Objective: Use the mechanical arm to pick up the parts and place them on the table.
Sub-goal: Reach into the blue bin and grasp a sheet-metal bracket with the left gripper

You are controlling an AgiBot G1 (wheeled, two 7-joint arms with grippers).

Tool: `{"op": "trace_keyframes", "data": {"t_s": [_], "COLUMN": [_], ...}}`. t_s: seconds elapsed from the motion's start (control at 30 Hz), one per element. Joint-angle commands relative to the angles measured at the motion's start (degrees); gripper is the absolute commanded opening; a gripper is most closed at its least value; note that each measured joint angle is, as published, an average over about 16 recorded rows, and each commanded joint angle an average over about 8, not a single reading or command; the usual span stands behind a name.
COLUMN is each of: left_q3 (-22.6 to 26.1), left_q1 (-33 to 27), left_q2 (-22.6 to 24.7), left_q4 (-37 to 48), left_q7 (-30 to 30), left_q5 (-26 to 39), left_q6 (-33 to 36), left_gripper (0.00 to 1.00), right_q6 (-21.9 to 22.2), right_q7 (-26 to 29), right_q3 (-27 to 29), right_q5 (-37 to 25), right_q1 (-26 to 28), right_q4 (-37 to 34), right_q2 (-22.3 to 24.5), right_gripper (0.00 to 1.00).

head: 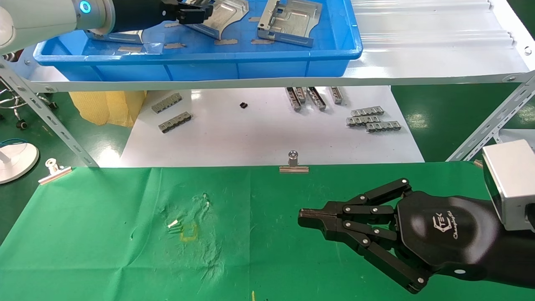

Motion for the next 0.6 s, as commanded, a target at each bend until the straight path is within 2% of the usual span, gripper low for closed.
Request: {"op": "trace_keyframes", "data": {"t_s": [0.03, 0.27, 0.33, 0.37, 0.53, 0.6], "left_q3": [0.2, 0.6, 0.7, 0.7, 0.9, 0.9], "left_q1": [0.0, 0.1, 0.2, 0.2, 0.4, 0.5], "left_q2": [0.0, 0.0, 0.0, 0.0, 0.0, 0.0], "left_q4": [-0.2, -0.5, -0.7, -0.7, -1.0, -1.2], "left_q7": [-0.2, -0.8, -0.9, -1.0, -1.3, -1.3], "left_q5": [0.2, 0.6, 0.7, 0.7, 0.7, 0.7], "left_q6": [-0.3, -0.9, -1.0, -1.1, -1.2, -1.3], "left_gripper": [0.0, 0.0, 0.0, 0.0, 0.0, 0.0], "right_q6": [0.0, 0.0, 0.0, 0.0, 0.0, 0.0], "right_q7": [0.0, 0.0, 0.0, 0.0, 0.0, 0.0], "right_q3": [0.0, 0.0, 0.0, 0.0, 0.0, 0.0], "right_q5": [0.0, 0.0, 0.0, 0.0, 0.0, 0.0], "right_q1": [0.0, 0.0, 0.0, 0.0, 0.0, 0.0], "right_q4": [0.0, 0.0, 0.0, 0.0, 0.0, 0.0], "right_q2": [0.0, 0.0, 0.0, 0.0, 0.0, 0.0], "right_gripper": [0.0, 0.0, 0.07, 0.16, 0.78, 0.96]}}
